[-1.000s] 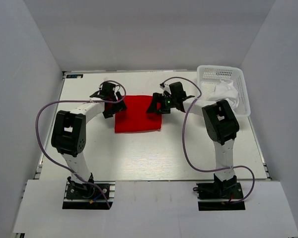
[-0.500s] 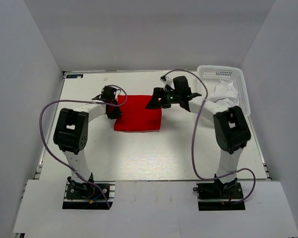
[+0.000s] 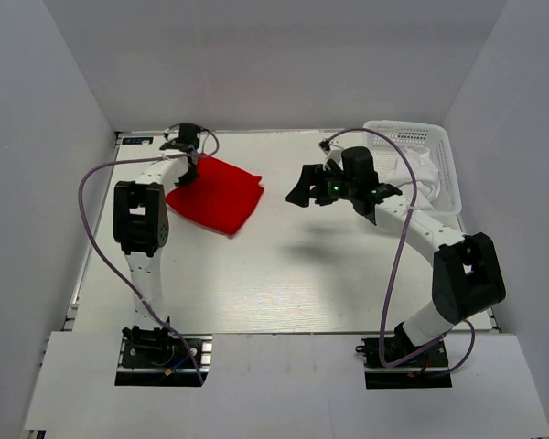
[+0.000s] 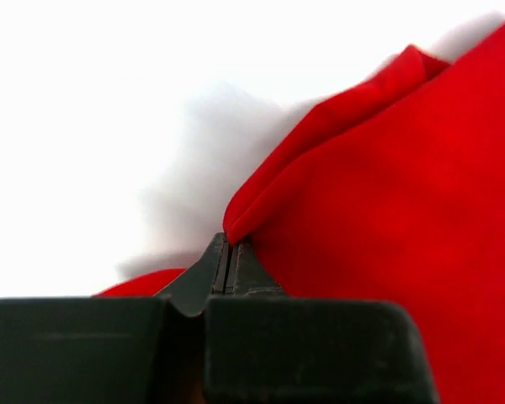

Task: Fold and stack the t-shirts
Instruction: Put the neatly folded tshirt into the corner of the board with the left arm

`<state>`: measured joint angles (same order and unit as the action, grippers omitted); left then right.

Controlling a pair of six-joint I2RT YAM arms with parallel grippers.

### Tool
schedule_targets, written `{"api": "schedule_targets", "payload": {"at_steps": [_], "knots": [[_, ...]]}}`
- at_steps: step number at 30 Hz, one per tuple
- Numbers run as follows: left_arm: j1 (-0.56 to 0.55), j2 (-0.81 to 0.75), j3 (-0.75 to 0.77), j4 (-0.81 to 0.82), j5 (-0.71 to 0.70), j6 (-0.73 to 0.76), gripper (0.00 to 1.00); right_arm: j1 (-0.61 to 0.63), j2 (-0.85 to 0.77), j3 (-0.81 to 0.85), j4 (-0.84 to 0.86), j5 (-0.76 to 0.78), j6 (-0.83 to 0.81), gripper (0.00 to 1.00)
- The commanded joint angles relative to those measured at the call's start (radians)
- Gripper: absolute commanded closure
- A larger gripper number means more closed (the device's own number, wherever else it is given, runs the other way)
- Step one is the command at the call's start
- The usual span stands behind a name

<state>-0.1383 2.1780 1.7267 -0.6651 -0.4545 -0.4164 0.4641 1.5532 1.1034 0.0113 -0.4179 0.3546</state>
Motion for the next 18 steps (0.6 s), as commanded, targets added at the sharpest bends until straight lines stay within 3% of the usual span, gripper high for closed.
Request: {"api": "schedule_targets", "payload": {"at_steps": [1, 9, 13, 18], "knots": [[0.083, 0.008, 0.112, -0.028, -0.15, 0.12, 1.0, -0.018, -0.013, 0.009, -0.059, 0.087, -0.043, 0.1], [0.25, 0.192, 0.394, -0.051, -0.124, 0.191, 1.0, -0.039, -0.044, 0.024, -0.108, 0.156, -0.062, 0.1], [0.316, 0.314, 0.621, -0.077, -0.104, 0.182, 1.0, -0.048, -0.061, 0.03, -0.128, 0.218, -0.065, 0.1], [0.387, 0.335, 0.625, -0.044, -0.029, 0.105, 1.0, -0.056, -0.067, 0.049, -0.132, 0.268, -0.074, 0.1]]}}
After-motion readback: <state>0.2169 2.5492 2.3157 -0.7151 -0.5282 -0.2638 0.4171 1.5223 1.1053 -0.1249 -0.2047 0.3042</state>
